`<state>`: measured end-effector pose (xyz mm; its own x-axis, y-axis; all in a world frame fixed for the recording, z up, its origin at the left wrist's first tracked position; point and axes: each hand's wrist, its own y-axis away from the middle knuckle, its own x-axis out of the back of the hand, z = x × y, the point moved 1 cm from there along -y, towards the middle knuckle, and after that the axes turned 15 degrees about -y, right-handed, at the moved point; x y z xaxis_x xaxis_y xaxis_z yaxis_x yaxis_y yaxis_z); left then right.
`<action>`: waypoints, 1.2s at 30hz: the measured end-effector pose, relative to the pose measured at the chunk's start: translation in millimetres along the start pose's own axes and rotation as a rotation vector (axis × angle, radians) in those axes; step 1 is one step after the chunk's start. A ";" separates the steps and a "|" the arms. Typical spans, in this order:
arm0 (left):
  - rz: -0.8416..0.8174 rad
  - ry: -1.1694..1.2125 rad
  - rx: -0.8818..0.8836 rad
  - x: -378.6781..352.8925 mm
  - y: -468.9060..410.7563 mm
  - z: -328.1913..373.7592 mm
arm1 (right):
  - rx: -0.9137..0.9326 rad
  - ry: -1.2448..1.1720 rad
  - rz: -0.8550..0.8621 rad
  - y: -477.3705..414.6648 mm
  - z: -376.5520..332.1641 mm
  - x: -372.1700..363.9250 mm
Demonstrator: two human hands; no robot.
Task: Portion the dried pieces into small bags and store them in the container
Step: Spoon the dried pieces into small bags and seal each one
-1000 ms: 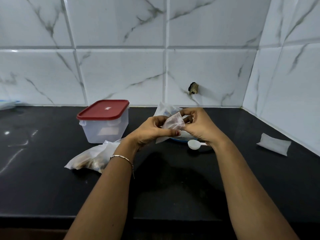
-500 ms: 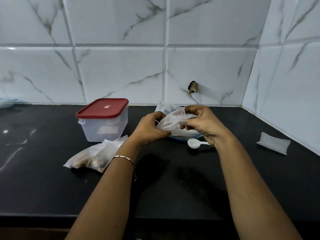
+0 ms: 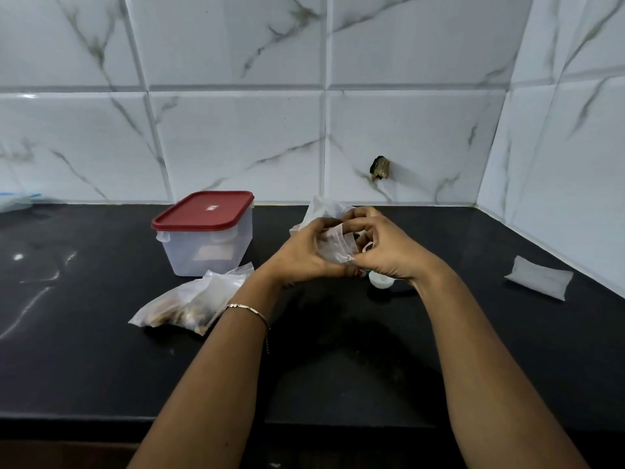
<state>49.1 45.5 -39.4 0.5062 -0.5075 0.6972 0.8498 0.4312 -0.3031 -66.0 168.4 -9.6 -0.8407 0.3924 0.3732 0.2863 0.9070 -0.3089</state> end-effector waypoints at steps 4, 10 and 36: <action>-0.037 -0.019 0.024 3.1 -2.9 -3.6 | 0.041 0.044 0.025 -1.7 0.4 1.5; 0.052 -0.023 0.023 4.6 -1.6 -3.7 | 0.120 -0.132 0.139 1.4 -4.6 3.8; 0.473 -0.271 0.389 -1.7 10.2 -16.6 | -0.259 0.350 0.194 57.3 58.6 63.3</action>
<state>59.4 38.4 -54.4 0.7134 -0.0141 0.7006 0.4047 0.8245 -0.3955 -129.7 236.3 -54.9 -0.5674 0.5461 0.6163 0.5652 0.8026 -0.1907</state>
